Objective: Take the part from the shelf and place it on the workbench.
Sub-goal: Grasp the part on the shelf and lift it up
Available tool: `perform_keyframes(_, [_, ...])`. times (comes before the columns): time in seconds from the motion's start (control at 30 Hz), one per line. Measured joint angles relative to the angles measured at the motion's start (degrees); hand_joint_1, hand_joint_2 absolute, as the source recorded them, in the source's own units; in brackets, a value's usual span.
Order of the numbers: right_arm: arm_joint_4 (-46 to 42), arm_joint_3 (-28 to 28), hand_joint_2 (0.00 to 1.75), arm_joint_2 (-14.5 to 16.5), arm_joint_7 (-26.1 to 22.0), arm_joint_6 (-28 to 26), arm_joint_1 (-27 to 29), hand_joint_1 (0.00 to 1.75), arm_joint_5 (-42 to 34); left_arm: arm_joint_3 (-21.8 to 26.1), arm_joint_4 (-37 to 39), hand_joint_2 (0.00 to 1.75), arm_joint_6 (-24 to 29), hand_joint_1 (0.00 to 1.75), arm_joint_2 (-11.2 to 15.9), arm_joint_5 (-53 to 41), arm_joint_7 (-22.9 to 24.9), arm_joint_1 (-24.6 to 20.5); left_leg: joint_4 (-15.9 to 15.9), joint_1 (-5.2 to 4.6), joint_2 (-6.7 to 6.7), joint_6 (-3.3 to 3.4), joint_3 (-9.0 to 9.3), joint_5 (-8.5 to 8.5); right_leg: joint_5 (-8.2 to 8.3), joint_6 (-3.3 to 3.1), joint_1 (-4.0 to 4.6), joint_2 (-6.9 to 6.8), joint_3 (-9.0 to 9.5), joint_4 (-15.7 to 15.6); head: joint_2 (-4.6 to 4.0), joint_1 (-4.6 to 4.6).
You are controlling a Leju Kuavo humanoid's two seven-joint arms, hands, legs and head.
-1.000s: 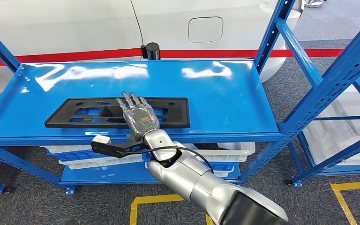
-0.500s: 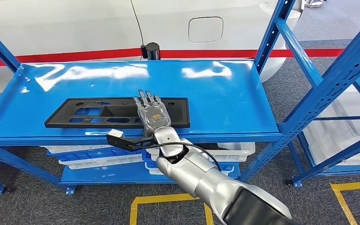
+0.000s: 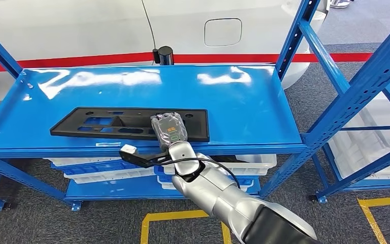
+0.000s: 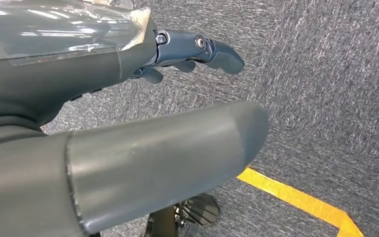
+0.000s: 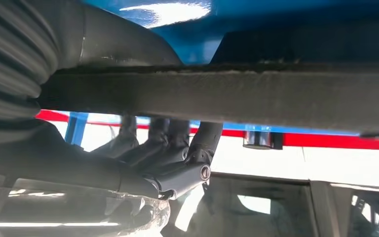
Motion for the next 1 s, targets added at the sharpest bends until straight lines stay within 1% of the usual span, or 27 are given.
perform_keyframes(0.17, [0.0,-1.0,1.75,-0.6,0.4,-1.6,0.3,1.75,2.1,0.0,0.0,0.00,0.3,0.00,0.0,-0.3,-0.7,0.0,0.0,-0.01,0.00,0.00,0.00,0.00,0.00,0.00,0.00,0.00,0.00,0.0,0.00,0.00])
perform_keyframes(0.27, [-0.5,-2.7,1.75,-1.1,-0.4,-4.5,0.6,1.75,1.8,0.0,0.0,0.00,1.0,0.00,0.0,-1.3,-1.7,0.0,0.0,-0.01,0.00,0.00,-0.01,0.00,0.00,0.00,0.00,0.00,0.00,0.0,0.00,0.00])
perform_keyframes(0.33, [-1.3,-4.6,1.75,-1.3,-2.2,-7.0,0.9,1.75,1.0,-0.1,0.0,0.00,1.4,0.00,0.0,-2.1,-2.6,0.0,0.0,-0.01,0.00,0.00,-0.01,0.00,0.00,0.00,0.00,0.00,0.00,0.0,0.00,0.00])
perform_keyframes(0.4, [-2.7,-7.0,1.75,-1.4,-5.2,-9.5,1.4,1.75,-0.6,-0.3,0.0,0.87,1.7,0.00,0.0,-2.8,-3.5,0.0,0.0,-0.01,0.00,0.00,-0.01,0.00,0.00,0.00,0.00,0.01,0.00,0.0,0.00,-0.01])
perform_keyframes(0.47, [-5.3,-10.3,1.75,-1.4,-9.8,-11.3,2.4,1.75,-3.2,-0.6,0.0,1.75,1.5,0.00,0.0,-3.2,-4.7,0.0,0.0,0.00,0.00,0.00,-0.02,0.00,0.00,0.00,0.00,0.00,-0.01,0.0,0.00,-0.01])
perform_keyframes(0.5, [-7.3,-12.2,1.75,-1.4,-12.4,-11.7,3.1,1.75,-4.6,-0.7,0.0,1.75,1.2,0.00,0.0,-3.2,-5.3,0.0,0.0,0.00,-0.01,0.00,-0.03,0.00,0.00,0.00,0.00,-0.01,-0.01,0.0,0.00,-0.01])
perform_keyframes(0.57, [-12.7,-16.0,1.75,-1.5,-17.2,-11.8,5.0,1.75,-6.4,-0.9,0.0,0.87,0.7,0.00,0.0,-3.2,-6.5,0.0,0.0,0.00,-0.05,0.00,-0.05,0.00,0.00,0.00,0.00,-0.05,-0.03,0.0,0.00,0.00])
perform_keyframes(0.63, [-19.3,-19.5,1.75,-1.8,-20.9,-11.6,7.6,1.75,-7.3,-1.1,0.0,0.00,0.4,0.00,0.0,-3.2,-8.6,0.0,0.0,0.00,-0.08,0.00,-0.06,0.00,-0.01,0.01,0.00,-0.09,-0.04,0.0,0.00,0.00])
perform_keyframes(0.7, [-27.8,-22.3,1.75,-2.5,-23.7,-11.3,11.0,1.75,-7.7,-1.4,0.0,0.00,-0.3,0.00,0.1,-3.4,-11.3,0.0,0.0,-0.01,-0.12,0.00,-0.08,-0.01,-0.01,0.01,-0.01,-0.13,-0.05,0.0,0.00,0.00])
perform_keyframes(0.77, [-37.3,-24.2,1.75,-3.7,-25.8,-11.1,14.8,1.75,-8.1,-1.9,0.0,0.87,-0.7,0.00,0.1,-4.0,-12.8,0.1,0.0,-0.03,-0.19,0.01,-0.10,-0.02,-0.01,0.02,-0.02,-0.16,-0.06,0.0,0.00,0.00])
perform_keyframes(0.83, [-46.4,-25.4,1.75,-5.2,-27.1,-11.2,18.6,1.75,-8.6,-2.3,0.0,1.75,-0.4,0.00,0.2,-4.4,-12.9,0.1,0.0,-0.05,-0.23,0.03,-0.11,-0.05,-0.02,0.02,-0.04,-0.16,-0.07,0.0,0.00,-0.01])
perform_keyframes(0.87, [-50.7,-25.9,1.75,-6.0,-27.6,-11.4,20.3,1.75,-8.9,-2.5,0.0,1.75,-0.2,0.00,0.3,-4.6,-12.9,0.1,0.0,-0.06,-0.23,0.04,-0.11,-0.06,-0.02,0.02,-0.04,-0.15,-0.07,-0.1,0.00,-0.01])
perform_keyframes(1.0, [-64.9,-27.7,1.75,-9.2,-30.2,-13.7,26.8,1.75,-12.3,-3.2,0.0,0.00,0.4,0.00,0.5,-5.4,-12.1,0.1,0.0,-0.07,-0.24,0.06,-0.11,-0.10,-0.02,0.02,-0.06,-0.15,-0.07,-0.1,0.00,0.00])
